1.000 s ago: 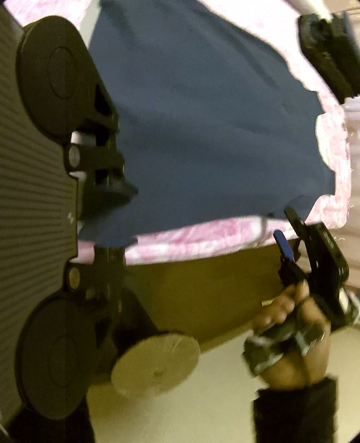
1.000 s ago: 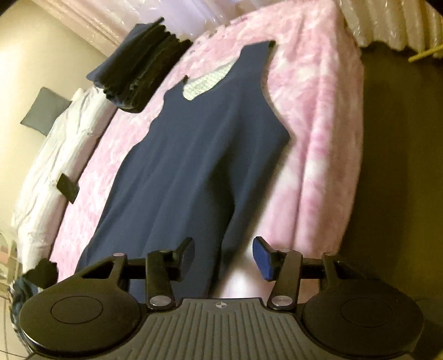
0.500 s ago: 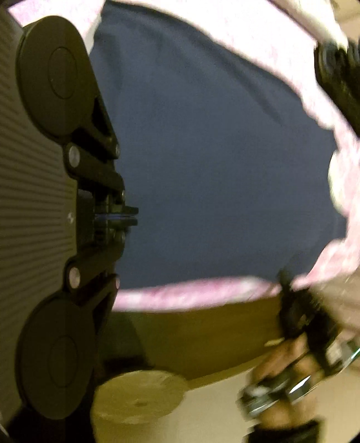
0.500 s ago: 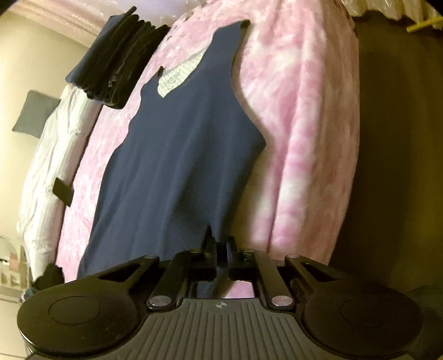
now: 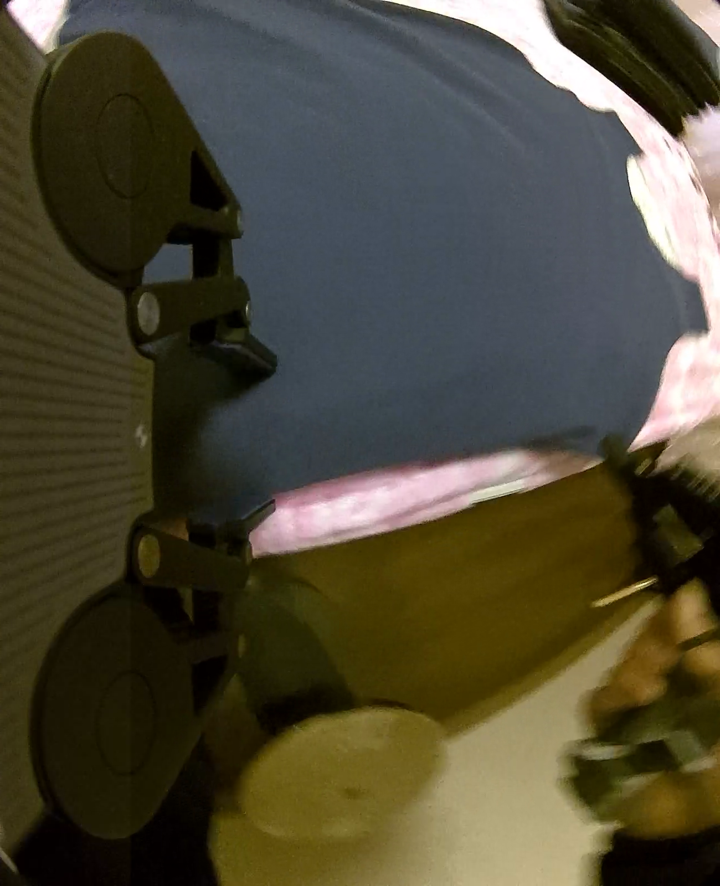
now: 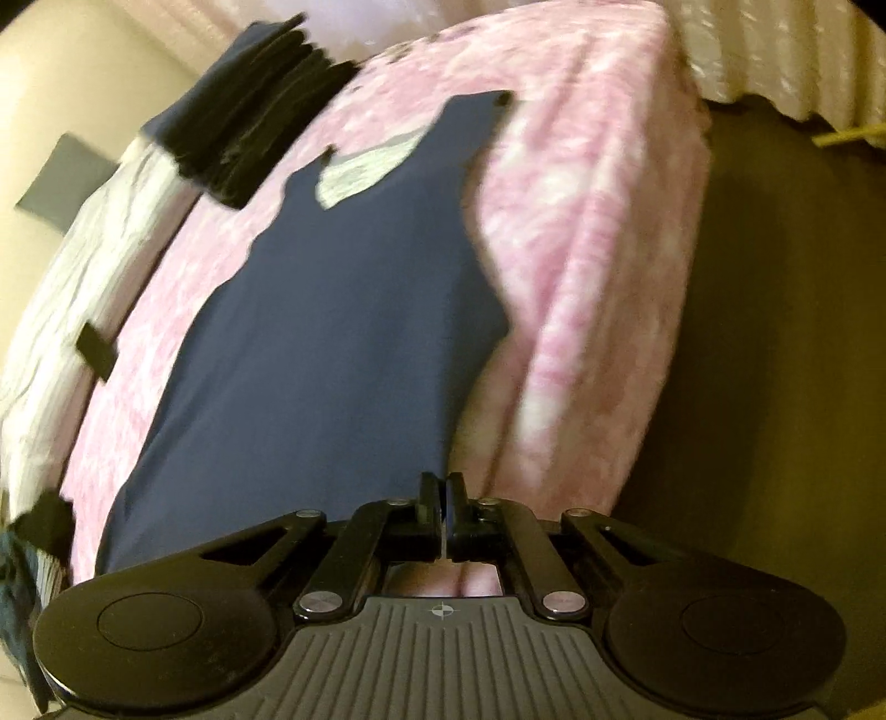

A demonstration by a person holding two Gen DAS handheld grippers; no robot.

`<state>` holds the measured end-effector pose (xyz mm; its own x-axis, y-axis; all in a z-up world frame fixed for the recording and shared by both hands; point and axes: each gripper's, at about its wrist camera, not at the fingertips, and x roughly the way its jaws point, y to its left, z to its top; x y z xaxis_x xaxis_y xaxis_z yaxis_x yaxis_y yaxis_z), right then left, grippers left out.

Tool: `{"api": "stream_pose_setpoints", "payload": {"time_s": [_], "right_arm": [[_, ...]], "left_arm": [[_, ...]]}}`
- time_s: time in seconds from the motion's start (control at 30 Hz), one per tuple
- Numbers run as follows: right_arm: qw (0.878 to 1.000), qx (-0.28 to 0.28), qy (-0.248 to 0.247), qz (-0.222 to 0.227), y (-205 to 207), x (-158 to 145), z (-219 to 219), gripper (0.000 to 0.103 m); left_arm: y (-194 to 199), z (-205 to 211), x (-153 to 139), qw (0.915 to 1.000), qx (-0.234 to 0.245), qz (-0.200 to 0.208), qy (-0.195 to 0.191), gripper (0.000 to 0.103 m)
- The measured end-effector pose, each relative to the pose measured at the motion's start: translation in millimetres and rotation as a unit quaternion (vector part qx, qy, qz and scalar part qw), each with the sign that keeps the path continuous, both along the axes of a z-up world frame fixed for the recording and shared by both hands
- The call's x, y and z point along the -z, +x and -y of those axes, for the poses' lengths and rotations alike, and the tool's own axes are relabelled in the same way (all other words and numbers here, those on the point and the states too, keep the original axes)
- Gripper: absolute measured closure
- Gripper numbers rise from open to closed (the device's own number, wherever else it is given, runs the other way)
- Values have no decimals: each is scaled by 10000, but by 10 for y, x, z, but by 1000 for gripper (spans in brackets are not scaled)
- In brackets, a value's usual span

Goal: Fold clothes

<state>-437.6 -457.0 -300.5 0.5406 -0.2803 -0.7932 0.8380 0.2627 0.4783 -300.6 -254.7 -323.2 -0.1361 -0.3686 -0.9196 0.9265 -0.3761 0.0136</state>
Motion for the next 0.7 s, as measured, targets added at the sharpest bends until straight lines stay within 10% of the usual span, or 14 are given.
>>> {"api": "stream_pose_setpoints", "payload": {"time_s": [0.1,0.33,0.4,0.43,0.7], "right_arm": [[10000,-73,-41,34,54,14,-22,103],[9999,-3,-89,101,70,39,-105,100],[9999,23,-135,106,85,6,-154,42],[9997,54,-175,133,85,-25,-194,34],[9958,37,283,867,168,-148,-704,34]], "left_arm": [[98,12,-30,9999,-117,-31,-23,97],[947,190,-458,9809,-1271,-1461,192,99],[1158,249,-441,9685,-1566,-1896,389,99],[1261,279,-417,9620,-1708,-2077,473,99],[1740,393,-198,9302,-2244,-2787,818,99]]}}
